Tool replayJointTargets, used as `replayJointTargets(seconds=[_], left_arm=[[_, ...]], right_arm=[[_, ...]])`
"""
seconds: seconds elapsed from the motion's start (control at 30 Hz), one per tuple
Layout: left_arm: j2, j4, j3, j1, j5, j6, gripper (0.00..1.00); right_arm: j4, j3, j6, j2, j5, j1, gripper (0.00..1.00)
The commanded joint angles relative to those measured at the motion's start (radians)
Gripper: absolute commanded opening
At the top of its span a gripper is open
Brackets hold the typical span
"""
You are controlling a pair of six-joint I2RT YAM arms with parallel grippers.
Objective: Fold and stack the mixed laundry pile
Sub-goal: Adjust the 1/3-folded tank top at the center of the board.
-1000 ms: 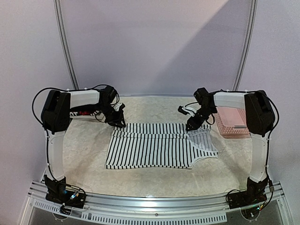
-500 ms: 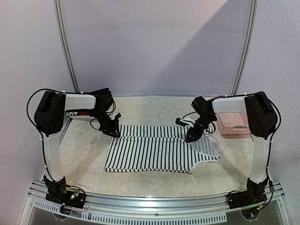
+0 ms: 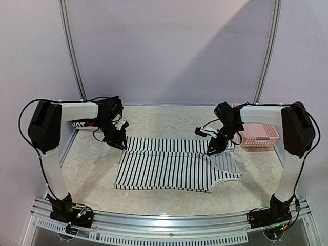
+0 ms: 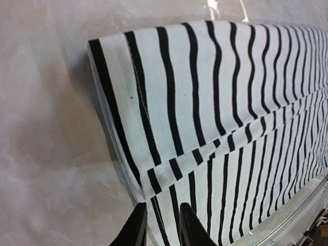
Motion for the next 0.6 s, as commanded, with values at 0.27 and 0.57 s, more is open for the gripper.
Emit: replayJointTargets(seconds=[0.27,0.57], left_arm=[[0.02,0.084,0.167,-0.022,0.082,-0.036,0.32],[0.079,0.09,0.171,-0.03,0.129,-0.018,0.38]], right_arm=[[-0.065,0.197,0.04,0.086,0.001,0.011,0.47],[-0.194,0.252,0.002,0.181,-0.011,0.013,0.48]])
